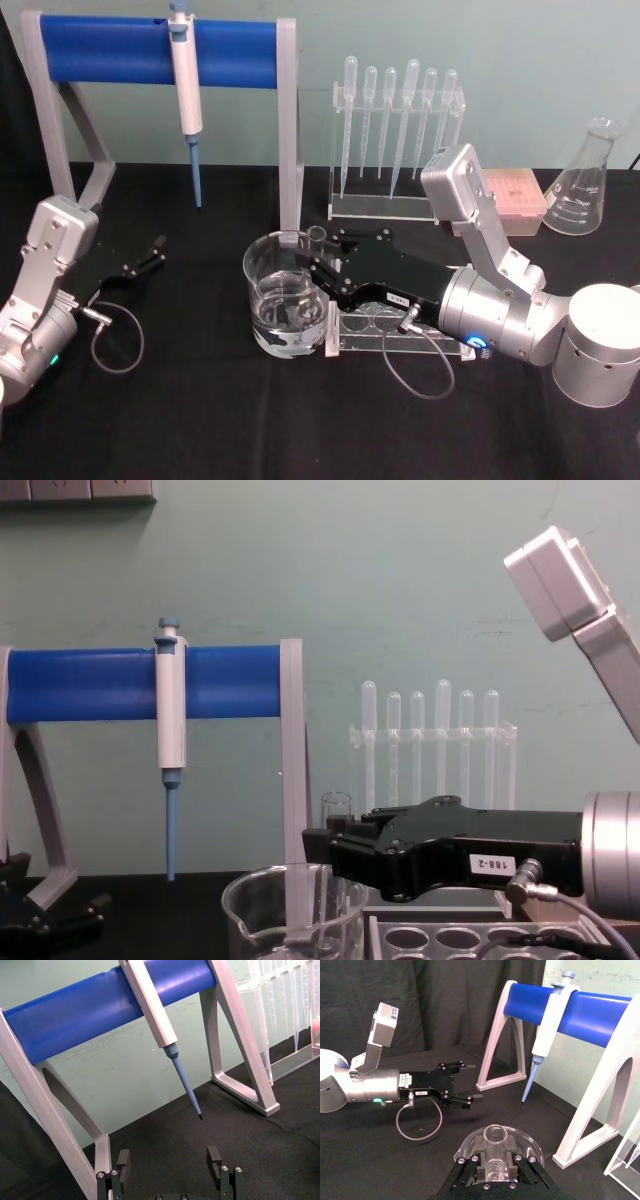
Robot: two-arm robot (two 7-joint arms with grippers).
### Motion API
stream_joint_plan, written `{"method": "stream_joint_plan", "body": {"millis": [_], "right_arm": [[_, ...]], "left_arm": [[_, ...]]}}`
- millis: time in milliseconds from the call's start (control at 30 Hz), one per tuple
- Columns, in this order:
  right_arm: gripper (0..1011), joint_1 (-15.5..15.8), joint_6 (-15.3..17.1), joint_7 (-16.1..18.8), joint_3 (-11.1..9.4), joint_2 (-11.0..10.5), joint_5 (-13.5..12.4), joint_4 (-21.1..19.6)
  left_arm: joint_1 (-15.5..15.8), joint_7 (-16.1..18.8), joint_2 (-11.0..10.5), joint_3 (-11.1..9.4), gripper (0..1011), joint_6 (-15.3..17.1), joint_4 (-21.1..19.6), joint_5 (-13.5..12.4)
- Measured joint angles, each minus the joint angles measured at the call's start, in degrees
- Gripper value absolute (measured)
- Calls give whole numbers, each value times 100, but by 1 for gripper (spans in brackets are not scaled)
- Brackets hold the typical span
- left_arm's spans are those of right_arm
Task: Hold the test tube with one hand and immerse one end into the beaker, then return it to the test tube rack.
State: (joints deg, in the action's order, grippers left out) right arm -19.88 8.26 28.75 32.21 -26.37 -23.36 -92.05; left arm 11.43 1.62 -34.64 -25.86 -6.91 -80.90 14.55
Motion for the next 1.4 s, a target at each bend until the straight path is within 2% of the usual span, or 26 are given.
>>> {"method": "stream_joint_plan", "body": {"millis": [1400], "right_arm": [[224,0,0,0,0,0,0,0]], "left_arm": [[0,0,0,0,1000,0,0,0]]}}
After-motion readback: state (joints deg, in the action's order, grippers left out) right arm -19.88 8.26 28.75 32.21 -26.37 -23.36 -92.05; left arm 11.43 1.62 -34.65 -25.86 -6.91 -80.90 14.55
